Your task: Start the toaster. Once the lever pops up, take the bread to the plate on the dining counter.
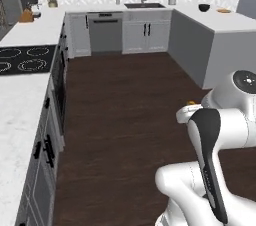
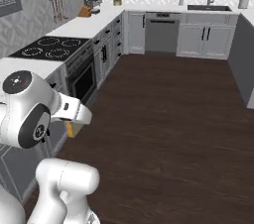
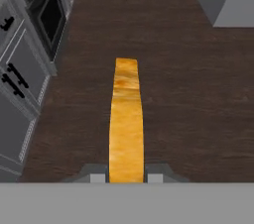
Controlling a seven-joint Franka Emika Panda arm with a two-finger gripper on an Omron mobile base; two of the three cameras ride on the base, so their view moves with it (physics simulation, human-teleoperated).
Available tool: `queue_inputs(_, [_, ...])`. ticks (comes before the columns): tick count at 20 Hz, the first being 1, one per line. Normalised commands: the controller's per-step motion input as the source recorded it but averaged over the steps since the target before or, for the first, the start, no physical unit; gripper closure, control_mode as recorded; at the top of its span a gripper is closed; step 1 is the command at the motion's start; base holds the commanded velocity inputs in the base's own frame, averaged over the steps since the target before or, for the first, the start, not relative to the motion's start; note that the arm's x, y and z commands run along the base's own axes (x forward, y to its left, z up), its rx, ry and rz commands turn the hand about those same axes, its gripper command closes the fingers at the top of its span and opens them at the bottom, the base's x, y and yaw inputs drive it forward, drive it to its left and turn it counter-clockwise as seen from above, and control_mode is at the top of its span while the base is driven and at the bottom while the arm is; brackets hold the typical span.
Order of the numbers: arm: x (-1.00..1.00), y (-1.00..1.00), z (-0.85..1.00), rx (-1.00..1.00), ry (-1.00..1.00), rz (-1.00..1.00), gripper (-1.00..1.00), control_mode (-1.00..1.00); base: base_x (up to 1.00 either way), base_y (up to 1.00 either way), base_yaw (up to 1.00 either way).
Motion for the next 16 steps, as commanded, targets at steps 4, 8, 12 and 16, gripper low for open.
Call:
queue_inputs(4, [0.0,0.0,0.0,0.0,0.0,0.0,1.0,1.0,0.92,-0.38,-0.28])
queue_inputs(8, [0.0,0.0,0.0,0.0,0.0,0.0,1.0,1.0,0.99,-0.31,-0.11])
queue_inputs(12, [0.0,0.0,0.0,0.0,0.0,0.0,1.0,1.0,1.0,-0.32,-0.01])
queue_inputs(16, [0.0,0.0,0.0,0.0,0.0,0.0,1.0,1.0,1.0,-0.25,0.0])
